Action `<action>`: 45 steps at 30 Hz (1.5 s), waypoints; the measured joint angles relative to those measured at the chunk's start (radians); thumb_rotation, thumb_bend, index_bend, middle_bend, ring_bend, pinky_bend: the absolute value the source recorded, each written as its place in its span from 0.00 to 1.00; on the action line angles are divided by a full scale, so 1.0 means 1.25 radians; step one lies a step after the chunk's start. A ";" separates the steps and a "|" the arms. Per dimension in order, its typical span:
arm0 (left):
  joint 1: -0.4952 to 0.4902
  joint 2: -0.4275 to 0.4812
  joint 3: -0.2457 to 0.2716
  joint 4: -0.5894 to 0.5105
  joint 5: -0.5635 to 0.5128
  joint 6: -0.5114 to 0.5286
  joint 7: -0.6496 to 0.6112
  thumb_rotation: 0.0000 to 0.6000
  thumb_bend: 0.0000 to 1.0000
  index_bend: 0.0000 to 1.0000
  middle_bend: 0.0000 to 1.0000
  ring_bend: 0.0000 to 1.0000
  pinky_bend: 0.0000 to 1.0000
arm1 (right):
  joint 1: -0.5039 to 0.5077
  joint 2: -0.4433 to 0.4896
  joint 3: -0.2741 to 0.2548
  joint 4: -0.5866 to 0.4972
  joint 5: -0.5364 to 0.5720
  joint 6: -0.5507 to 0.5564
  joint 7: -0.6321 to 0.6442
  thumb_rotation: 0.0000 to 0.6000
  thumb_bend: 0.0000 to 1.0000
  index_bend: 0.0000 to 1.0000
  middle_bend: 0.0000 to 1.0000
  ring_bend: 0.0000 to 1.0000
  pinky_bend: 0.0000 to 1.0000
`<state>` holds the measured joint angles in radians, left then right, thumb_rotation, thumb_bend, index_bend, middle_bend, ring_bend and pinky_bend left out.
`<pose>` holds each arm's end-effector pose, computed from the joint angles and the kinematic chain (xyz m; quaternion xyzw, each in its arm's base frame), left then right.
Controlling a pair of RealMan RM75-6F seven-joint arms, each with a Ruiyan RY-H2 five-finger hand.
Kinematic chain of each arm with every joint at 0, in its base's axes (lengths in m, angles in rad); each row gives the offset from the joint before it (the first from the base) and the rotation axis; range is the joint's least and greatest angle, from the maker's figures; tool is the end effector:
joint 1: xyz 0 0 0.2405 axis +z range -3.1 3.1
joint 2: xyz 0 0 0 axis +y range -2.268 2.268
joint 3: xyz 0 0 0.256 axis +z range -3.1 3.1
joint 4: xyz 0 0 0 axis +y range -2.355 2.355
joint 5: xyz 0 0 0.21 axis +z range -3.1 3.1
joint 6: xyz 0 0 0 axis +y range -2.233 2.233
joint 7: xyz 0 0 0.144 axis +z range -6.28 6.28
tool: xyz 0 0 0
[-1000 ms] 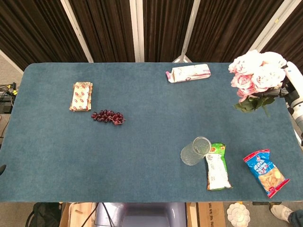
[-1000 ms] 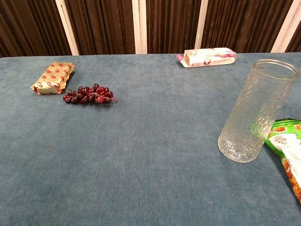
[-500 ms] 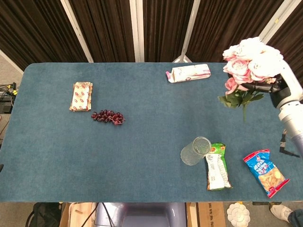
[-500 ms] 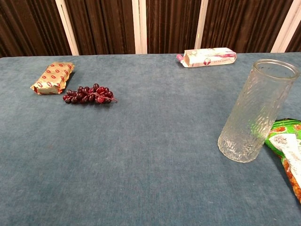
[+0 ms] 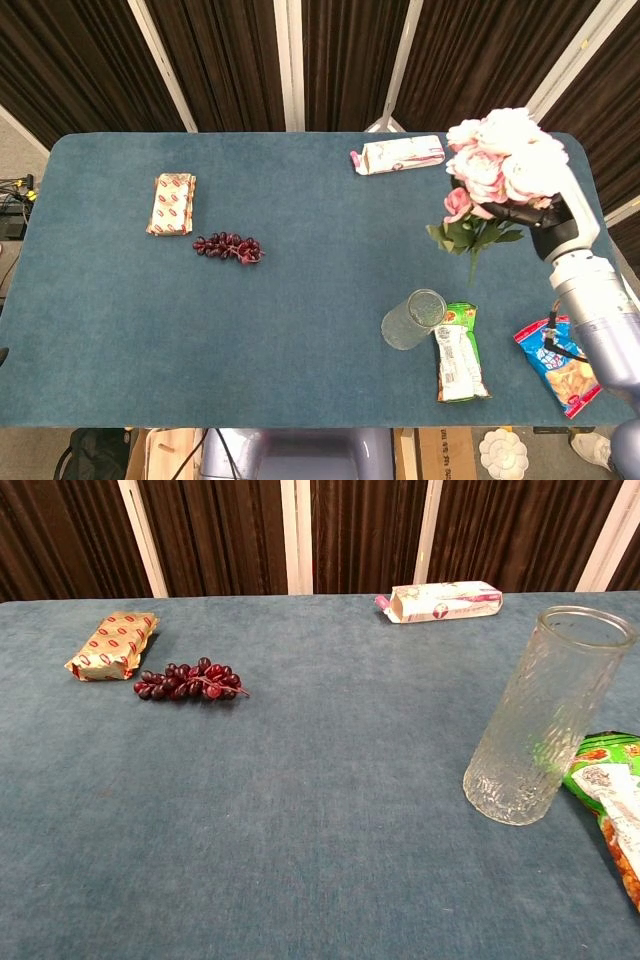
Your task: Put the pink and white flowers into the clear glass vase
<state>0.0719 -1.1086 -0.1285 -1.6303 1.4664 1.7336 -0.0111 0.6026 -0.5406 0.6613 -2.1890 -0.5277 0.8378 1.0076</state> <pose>-0.3181 0.1417 0.2063 -0.4846 -0.3388 -0.4310 0.6816 -0.0812 -0.3335 0.2662 0.2244 -0.7202 0.6405 0.1439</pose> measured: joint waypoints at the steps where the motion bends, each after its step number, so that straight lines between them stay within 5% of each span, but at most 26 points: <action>1: 0.000 0.000 -0.001 0.000 -0.001 0.000 0.000 1.00 0.20 0.10 0.02 0.00 0.02 | 0.004 -0.019 -0.004 0.001 0.005 0.009 -0.010 1.00 0.23 0.57 0.48 0.51 0.06; 21: -0.003 -0.002 -0.002 -0.002 -0.009 -0.010 0.005 1.00 0.19 0.10 0.02 0.00 0.02 | 0.017 -0.147 -0.012 0.006 0.065 0.079 -0.084 1.00 0.24 0.57 0.49 0.52 0.06; 45: -0.007 -0.007 -0.002 -0.006 -0.009 -0.014 0.022 1.00 0.19 0.10 0.02 0.00 0.02 | -0.062 -0.269 -0.024 0.010 -0.042 0.093 -0.080 1.00 0.24 0.58 0.49 0.52 0.07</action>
<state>0.0638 -1.1171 -0.1309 -1.6378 1.4552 1.7166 0.0164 0.5256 -0.8767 0.6315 -2.1760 -0.5800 0.9541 0.9079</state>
